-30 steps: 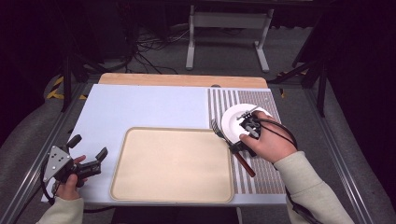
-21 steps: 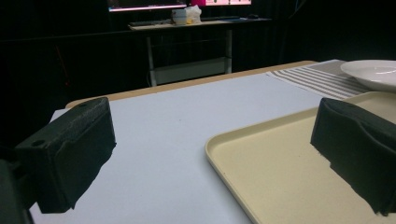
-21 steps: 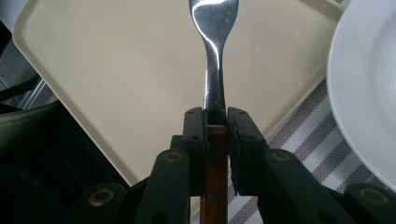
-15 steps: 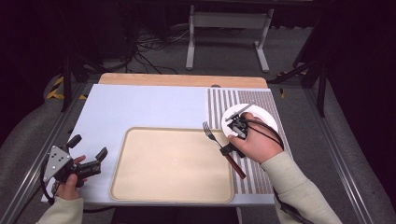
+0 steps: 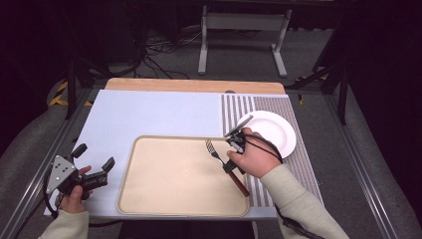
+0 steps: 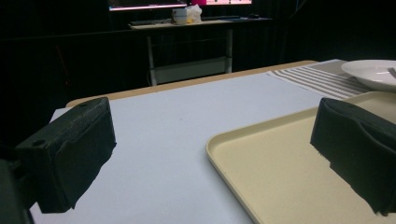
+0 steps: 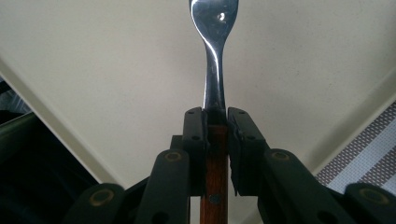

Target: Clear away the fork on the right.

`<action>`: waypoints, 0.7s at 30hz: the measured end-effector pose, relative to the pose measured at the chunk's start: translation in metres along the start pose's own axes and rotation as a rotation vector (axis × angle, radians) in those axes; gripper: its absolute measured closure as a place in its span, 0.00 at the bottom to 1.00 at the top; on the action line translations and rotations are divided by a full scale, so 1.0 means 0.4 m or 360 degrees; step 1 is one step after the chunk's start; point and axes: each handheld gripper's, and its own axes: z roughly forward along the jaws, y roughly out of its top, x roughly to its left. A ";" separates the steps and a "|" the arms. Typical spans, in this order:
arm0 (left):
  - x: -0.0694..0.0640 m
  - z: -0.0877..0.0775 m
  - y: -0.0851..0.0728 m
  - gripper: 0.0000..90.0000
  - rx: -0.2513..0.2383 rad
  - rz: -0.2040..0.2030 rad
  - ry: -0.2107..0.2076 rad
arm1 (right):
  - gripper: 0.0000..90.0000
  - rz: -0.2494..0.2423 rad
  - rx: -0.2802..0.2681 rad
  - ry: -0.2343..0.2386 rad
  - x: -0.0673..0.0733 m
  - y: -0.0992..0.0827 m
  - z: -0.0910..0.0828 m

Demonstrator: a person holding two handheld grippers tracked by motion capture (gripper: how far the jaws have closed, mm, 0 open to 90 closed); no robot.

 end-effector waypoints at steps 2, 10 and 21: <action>0.001 0.000 0.000 0.01 -0.0001 -0.0001 -0.0002 | 0.87 0.0012 0.0008 -0.0028 0.001 0.002 0.013; 0.001 0.000 0.000 0.01 -0.0001 0.0003 -0.0003 | 0.87 0.0071 0.0016 -0.0077 0.003 0.005 0.040; -0.001 0.000 0.000 0.01 0.0000 0.0001 -0.0001 | 0.87 0.0110 0.0077 -0.0103 0.007 0.002 0.079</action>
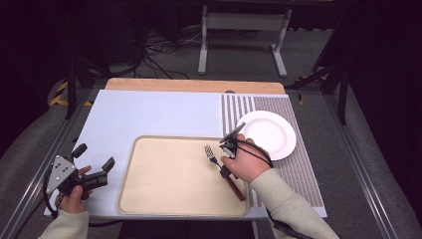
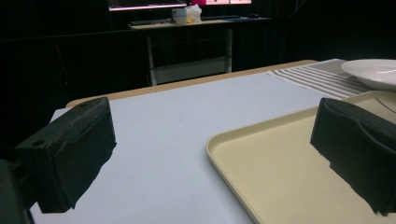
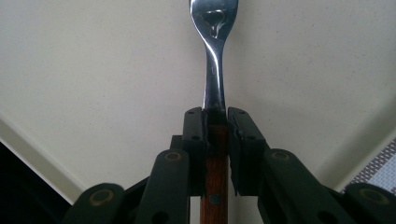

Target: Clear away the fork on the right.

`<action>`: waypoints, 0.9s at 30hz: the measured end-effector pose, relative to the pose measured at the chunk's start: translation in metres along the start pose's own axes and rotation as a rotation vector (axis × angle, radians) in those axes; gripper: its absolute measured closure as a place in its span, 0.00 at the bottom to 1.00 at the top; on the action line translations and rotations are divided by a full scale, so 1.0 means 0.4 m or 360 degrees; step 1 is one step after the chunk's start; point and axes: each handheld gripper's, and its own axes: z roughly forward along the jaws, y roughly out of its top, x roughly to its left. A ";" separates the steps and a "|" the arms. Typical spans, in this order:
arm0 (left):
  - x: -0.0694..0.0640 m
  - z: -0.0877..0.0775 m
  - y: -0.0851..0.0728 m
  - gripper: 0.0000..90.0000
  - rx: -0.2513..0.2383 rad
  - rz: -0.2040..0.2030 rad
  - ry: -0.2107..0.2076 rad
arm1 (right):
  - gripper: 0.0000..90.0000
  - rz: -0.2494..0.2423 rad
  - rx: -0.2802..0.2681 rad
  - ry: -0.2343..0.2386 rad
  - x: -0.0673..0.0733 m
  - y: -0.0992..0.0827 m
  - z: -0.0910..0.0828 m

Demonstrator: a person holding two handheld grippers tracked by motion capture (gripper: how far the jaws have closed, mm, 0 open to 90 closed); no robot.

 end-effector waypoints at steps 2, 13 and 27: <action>0.000 0.000 0.000 0.01 0.0000 0.0001 0.0000 | 0.87 0.0005 0.0010 -0.0003 0.000 0.000 0.004; 0.000 0.000 0.000 0.01 0.0000 0.0003 0.0000 | 0.86 0.0035 0.0045 -0.0016 0.003 0.002 0.023; 0.001 0.000 0.000 0.01 0.0000 0.0006 -0.0001 | 0.79 0.0046 0.0047 0.0010 -0.002 0.002 0.032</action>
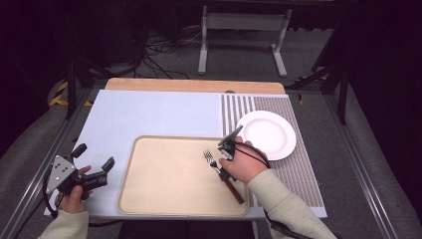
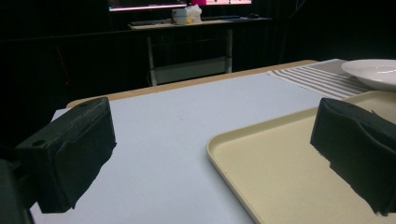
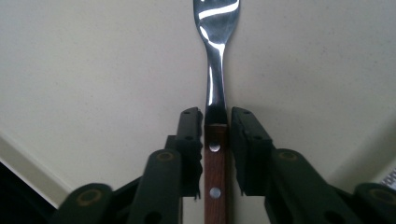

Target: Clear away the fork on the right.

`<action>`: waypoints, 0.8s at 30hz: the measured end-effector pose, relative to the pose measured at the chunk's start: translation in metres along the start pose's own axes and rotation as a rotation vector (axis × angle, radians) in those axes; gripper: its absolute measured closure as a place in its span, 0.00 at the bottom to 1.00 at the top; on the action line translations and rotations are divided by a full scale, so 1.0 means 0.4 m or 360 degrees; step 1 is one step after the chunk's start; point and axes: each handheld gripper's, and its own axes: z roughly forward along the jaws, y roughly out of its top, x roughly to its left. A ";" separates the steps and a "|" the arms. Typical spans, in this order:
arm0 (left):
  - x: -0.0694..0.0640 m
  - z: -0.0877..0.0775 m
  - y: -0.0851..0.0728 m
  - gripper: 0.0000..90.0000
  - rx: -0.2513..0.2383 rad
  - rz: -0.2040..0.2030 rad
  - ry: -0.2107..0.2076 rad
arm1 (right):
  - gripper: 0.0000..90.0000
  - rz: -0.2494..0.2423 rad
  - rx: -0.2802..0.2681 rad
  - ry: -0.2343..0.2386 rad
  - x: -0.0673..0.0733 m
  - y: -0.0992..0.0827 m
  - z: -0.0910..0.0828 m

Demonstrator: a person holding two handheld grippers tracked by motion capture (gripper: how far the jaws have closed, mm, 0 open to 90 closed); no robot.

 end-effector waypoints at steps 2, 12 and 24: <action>-0.001 0.000 0.000 0.01 0.0000 -0.0003 0.0001 | 0.76 -0.0013 -0.0017 0.0004 -0.001 0.000 -0.001; 0.000 0.000 0.001 0.01 0.0000 0.0002 0.0000 | 0.43 -0.0152 -0.0261 0.0037 0.002 -0.004 -0.026; 0.000 0.000 0.001 0.01 -0.0002 0.0000 -0.0001 | 0.18 -0.0682 -0.0730 0.0064 0.011 -0.006 -0.055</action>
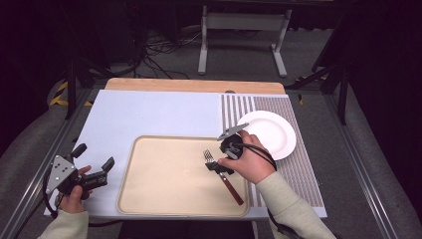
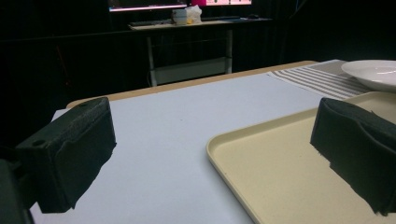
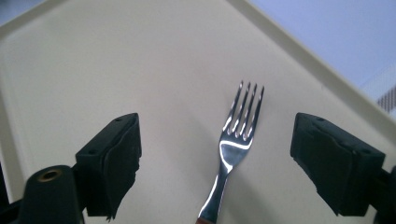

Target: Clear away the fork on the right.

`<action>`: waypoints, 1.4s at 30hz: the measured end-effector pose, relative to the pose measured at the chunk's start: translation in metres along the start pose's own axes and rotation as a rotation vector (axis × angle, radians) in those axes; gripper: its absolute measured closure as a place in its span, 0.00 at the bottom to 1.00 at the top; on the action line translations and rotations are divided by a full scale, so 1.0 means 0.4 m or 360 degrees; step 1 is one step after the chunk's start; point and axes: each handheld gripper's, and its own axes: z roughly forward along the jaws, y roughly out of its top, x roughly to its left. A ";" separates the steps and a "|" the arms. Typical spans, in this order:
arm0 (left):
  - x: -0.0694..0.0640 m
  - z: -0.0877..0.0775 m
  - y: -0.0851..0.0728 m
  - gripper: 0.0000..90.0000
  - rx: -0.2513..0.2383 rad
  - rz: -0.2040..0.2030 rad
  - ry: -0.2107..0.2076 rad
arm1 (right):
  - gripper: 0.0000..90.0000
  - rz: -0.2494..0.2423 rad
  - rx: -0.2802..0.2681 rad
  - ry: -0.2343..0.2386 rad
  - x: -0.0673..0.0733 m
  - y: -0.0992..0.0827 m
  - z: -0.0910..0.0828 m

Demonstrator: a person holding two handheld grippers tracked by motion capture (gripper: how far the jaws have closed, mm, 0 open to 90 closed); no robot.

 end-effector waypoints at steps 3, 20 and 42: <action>0.000 0.000 0.000 0.01 0.0000 0.0000 0.0000 | 0.18 -0.0113 -0.0088 0.0013 0.000 0.002 0.002; 0.000 0.000 0.000 0.01 -0.0001 -0.0006 -0.0001 | 0.76 -0.0445 -0.0166 0.0133 -0.021 0.012 0.050; 0.003 -0.001 0.000 0.01 -0.0002 0.0000 0.0000 | 1.00 -0.0484 -0.0022 0.0104 -0.045 0.005 0.156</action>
